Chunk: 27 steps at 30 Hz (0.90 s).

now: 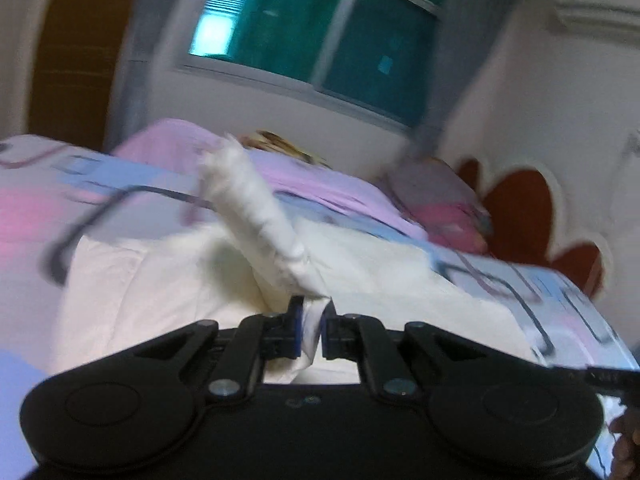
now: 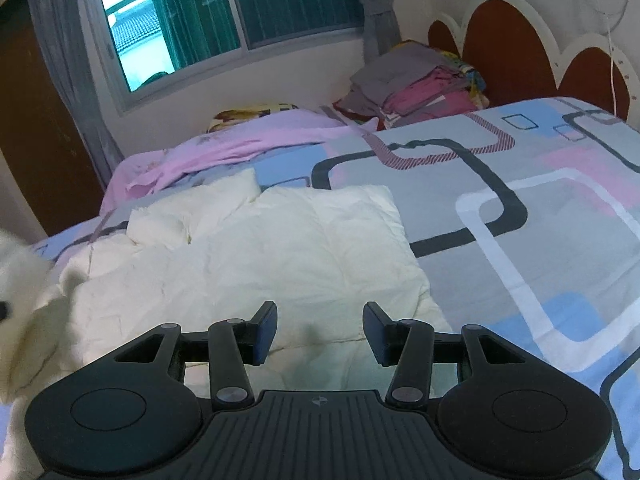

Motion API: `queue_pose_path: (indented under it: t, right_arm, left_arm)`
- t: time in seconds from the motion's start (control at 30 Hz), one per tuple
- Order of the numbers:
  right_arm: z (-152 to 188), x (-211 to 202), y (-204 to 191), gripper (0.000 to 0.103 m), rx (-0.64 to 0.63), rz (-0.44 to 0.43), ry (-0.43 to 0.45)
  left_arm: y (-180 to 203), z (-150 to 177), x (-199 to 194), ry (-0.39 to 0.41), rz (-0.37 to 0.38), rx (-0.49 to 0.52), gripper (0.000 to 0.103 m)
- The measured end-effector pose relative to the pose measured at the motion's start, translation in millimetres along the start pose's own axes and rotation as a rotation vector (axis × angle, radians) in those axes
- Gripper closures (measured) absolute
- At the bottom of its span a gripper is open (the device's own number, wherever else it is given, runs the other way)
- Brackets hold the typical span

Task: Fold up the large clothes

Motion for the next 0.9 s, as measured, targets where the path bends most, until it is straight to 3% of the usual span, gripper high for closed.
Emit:
queue_pose_path:
  t: [0.27,0.3,0.33,0.37,0.4,0.43,0.47,0.6,0.67,0.83,0.9]
  right_arm:
    - [1,-9,31,0.054,0.065,-0.029,-0.002]
    - [0,-10,35,0.054,0.08,-0.035,-0.003]
    - [0,-10,39,0.054,0.093,-0.037,-0.005]
    - [-1,-10,41,0.05,0.105,-0.041,-0.007]
    - [-1,-10,44,0.038,0.117,-0.045,-0.008]
    - [-2,-12,45,0.01,0.127,-0.046,0.006]
    - [-4,-14,45,0.007,0.129,-0.057,0.029]
    - [-7,-9,34,0.008,0.125,-0.129,0.02]
    - [-9,-2,25,0.022,0.125,-0.157,0.007]
    - [-10,26,10,0.024,0.137,-0.186,-0.036]
    - [-7,42,3,0.04,0.128,-0.198,-0.075]
  left_arm:
    - [97,50,55,-0.154,0.138,0.136,0.098]
    - [106,58,62,-0.189,0.16,0.15,0.094]
    - [116,71,65,-0.233,0.178,0.167,0.083]
    - [121,83,63,-0.261,0.19,0.176,0.078]
    - [125,89,65,-0.272,0.207,0.178,0.075]
    - [123,93,60,-0.272,0.219,0.174,0.073]
    - [121,95,56,-0.273,0.221,0.167,0.072]
    - [91,82,28,-0.199,0.2,0.09,0.07]
    - [55,73,10,-0.16,0.132,0.052,0.07]
    - [-31,59,-21,-0.136,-0.045,-0.018,0.073]
    - [-61,57,-26,-0.135,-0.098,-0.049,0.073]
Point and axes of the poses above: each gripper's, at about its wrist camera, not at the fingertips, and x roughly the way its jaws point, y to its right, z to its underside, the point moved 8 cm from there along x, roughly the way its jaws point, and after that the axes turned 4 degrees about -x, right-handed, at the moved point
